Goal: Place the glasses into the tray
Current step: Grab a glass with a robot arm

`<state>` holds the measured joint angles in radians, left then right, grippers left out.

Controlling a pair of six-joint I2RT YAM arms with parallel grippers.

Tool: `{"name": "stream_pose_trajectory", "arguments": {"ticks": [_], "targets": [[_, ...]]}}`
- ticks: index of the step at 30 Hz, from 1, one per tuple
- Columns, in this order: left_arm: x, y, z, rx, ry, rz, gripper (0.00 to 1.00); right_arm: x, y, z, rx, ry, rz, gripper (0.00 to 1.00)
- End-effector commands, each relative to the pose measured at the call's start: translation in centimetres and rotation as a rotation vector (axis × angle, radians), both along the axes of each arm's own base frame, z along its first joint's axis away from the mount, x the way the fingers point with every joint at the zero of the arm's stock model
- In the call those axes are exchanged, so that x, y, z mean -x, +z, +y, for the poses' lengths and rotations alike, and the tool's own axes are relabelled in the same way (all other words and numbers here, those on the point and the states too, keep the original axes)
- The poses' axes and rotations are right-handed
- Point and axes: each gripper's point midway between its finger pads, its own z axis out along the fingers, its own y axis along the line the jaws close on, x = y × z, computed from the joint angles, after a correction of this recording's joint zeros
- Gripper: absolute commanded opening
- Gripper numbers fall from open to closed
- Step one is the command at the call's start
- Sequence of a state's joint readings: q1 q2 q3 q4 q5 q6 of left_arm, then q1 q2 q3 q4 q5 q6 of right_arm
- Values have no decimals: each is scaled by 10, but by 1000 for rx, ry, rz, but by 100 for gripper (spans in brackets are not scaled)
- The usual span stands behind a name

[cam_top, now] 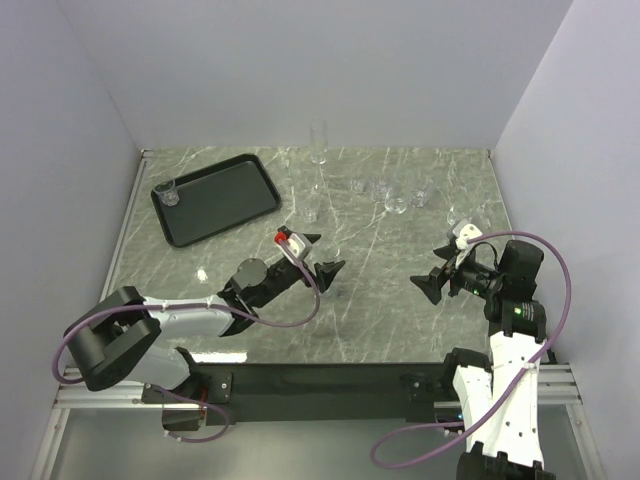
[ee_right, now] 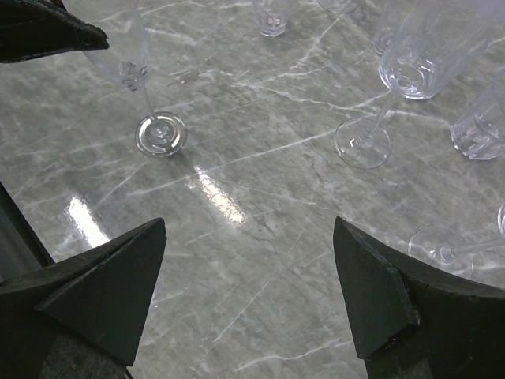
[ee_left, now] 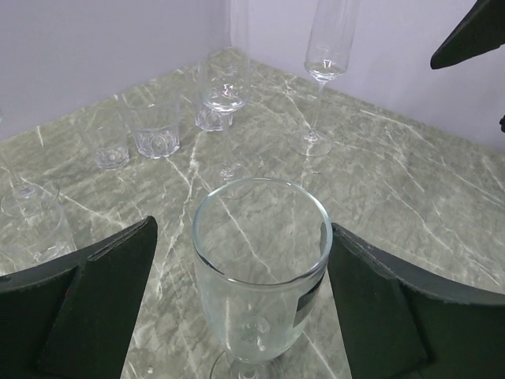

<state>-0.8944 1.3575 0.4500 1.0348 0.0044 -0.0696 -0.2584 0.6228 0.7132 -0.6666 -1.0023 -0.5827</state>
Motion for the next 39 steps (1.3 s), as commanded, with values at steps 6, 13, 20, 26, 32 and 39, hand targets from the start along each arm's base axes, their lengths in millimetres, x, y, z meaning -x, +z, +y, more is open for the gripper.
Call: {"name": "stream_pose_trajectory", "arguments": {"ticks": [6,13,20,26,32,39], "targets": [[-9,29,-8,68,23,-38,87,-1,3,0,18,5,-31,93],[-6,27,-19,37,-31,-38,59,-1,3,0,15,3,-25,93],[-2,30,-21,24,-54,-44,27,-1,3,0,16,3,-28,93],[0,50,-10,44,-24,-63,19,-1,3,0,16,3,-28,93],[2,71,9,36,32,-84,16,-1,3,0,15,4,-27,93],[-12,79,51,-23,204,-124,16,0,4,1,13,10,-30,93]]}}
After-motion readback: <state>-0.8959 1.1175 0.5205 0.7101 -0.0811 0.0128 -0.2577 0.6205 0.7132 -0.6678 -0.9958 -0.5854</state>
